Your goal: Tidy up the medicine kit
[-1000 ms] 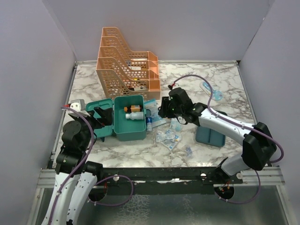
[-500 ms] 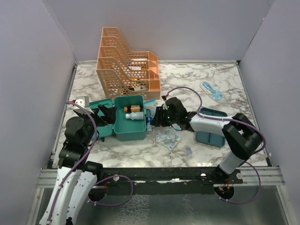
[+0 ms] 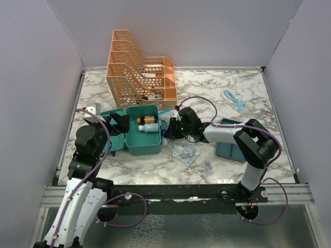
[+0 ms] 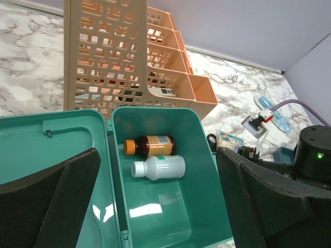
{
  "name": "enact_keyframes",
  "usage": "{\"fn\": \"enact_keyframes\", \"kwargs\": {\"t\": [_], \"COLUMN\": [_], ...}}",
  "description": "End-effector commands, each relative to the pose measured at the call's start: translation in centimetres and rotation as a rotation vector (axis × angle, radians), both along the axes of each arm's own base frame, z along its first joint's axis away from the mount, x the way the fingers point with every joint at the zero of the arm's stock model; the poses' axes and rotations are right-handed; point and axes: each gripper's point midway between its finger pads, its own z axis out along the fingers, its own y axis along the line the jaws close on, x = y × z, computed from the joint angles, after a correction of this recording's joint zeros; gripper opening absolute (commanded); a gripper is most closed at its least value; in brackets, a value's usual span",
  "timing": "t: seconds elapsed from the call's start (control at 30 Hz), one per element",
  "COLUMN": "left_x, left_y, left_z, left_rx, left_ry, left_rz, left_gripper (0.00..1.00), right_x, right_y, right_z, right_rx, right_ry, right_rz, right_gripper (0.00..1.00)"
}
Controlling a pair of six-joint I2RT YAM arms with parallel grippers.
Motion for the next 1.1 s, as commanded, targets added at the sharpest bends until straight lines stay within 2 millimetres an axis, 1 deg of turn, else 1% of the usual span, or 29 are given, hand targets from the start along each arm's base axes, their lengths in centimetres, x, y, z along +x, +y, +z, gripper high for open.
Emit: {"fn": "enact_keyframes", "kwargs": {"t": [0.0,0.07,0.23,0.33,0.4,0.57,0.67,0.73,0.8,0.87,0.93,1.07], "left_x": [0.6,0.8,1.1,1.2,1.3,1.5,1.5,1.4,1.3,1.0,0.6,-0.3], "left_y": [0.4,0.5,0.6,0.7,0.8,1.1,1.2,1.4,1.6,2.1,2.6,3.3], "left_z": [0.9,0.8,0.6,0.4,0.3,-0.3,-0.7,-1.0,-1.0,-0.7,-0.6,-1.2], "left_rx": [-0.006,0.007,0.016,0.013,0.012,0.016,0.015,0.013,0.013,0.022,0.038,0.052], "left_ry": [-0.04,-0.033,-0.029,-0.031,-0.031,-0.019,-0.015,-0.011,-0.004,0.013,0.026,0.039], "left_rz": [0.029,0.035,0.042,0.047,0.055,0.074,0.084,0.091,0.103,0.125,0.148,0.172], "left_gripper": [0.97,0.97,0.97,0.96,0.96,0.96,0.96,0.96,0.96,0.96,0.96,0.96], "right_x": [0.5,0.5,1.1,1.8,2.3,3.0,3.4,3.7,4.0,4.3,4.3,4.3], "right_y": [0.5,0.2,-0.4,-1.4,-2.6,-5.0,-6.1,-6.5,-6.3,-5.5,-4.2,-1.6], "right_z": [0.1,0.4,2.2,3.2,3.9,6.7,9.0,10.8,12.7,14.6,16.4,20.2], "right_rx": [0.019,0.028,0.037,0.018,-0.004,-0.016,-0.017,-0.012,-0.001,0.014,0.039,0.136], "right_ry": [-0.004,-0.022,-0.07,-0.097,-0.111,-0.183,-0.233,-0.282,-0.335,-0.377,-0.41,-0.471], "right_rz": [-0.007,-0.026,-0.063,-0.132,-0.201,-0.321,-0.371,-0.378,-0.353,-0.304,-0.235,-0.123], "right_gripper": [0.27,0.22,0.11,0.06,0.02,0.01,0.01,0.01,0.01,0.01,0.01,0.01]}}
